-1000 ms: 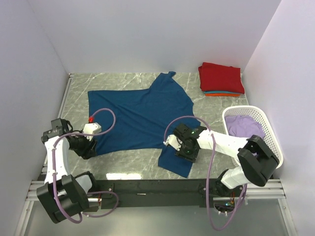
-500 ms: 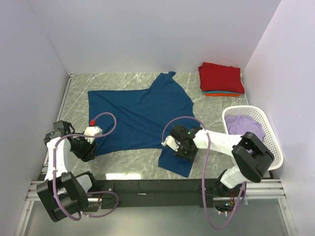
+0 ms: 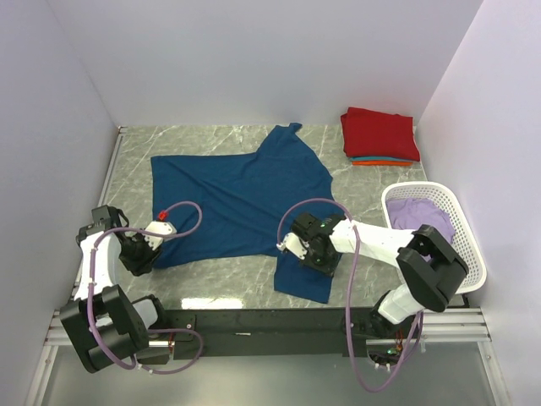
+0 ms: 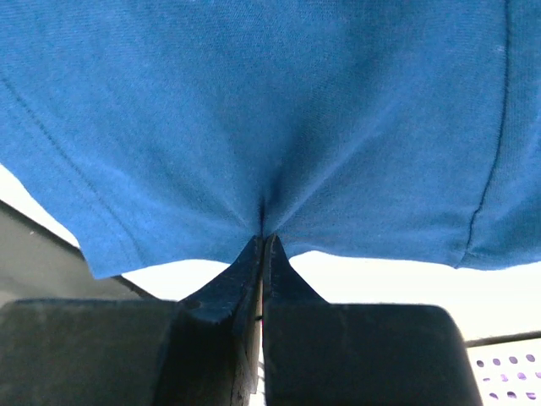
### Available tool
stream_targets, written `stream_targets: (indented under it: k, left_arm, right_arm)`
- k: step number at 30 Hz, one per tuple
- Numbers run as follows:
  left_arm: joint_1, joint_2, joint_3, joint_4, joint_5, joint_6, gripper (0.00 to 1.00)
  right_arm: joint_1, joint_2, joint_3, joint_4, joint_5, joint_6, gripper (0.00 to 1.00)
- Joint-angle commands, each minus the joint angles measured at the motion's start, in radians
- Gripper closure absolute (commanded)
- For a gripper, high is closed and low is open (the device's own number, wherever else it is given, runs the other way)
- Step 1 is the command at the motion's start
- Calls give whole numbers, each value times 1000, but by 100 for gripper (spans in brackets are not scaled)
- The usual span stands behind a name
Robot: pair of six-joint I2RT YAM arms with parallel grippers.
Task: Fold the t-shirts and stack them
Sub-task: Fold the tshirt
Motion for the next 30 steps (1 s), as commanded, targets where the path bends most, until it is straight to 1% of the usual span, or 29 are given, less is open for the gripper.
stream_targets:
  k: [1,4,7,9,15,22,25,26,28,29,30]
  left_arm:
    - [2,4,19,-24,-8,190,54]
    - [2,-1,16,-55,21,279,52]
    - [-2,1,16,-69,56,321,49]
    - [-20,8,2,-46,53,309,47]
    - [-71,4,-61,52,38,287,47]
    - [-125,34,-144,195,6,246,50]
    - [-132,56,-168,226,-34,264,55]
    - [-131,59,-173,224,-42,273,64]
    - [-132,53,-178,192,-54,298,73]
    - [-133,38,-176,177,-51,304,80]
    - [-133,28,-173,143,-49,312,84]
  right_arm:
    - [3,-61,33,-59,-22,-7,100]
    - [3,-73,41,-87,-27,-13,100]
    - [1,-88,50,-106,-34,-11,100]
    - [3,-102,59,-120,-42,-8,100]
    - [3,-128,64,-137,-39,-2,100]
    - [3,-141,74,-151,-36,0,100]
    - [1,-148,76,-159,-34,0,100]
    - [1,-151,76,-163,-34,-2,100]
    - [3,-162,73,-166,-31,-3,100]
    - [3,-167,73,-172,-33,-3,100]
    - [3,-177,71,-177,-34,-3,100]
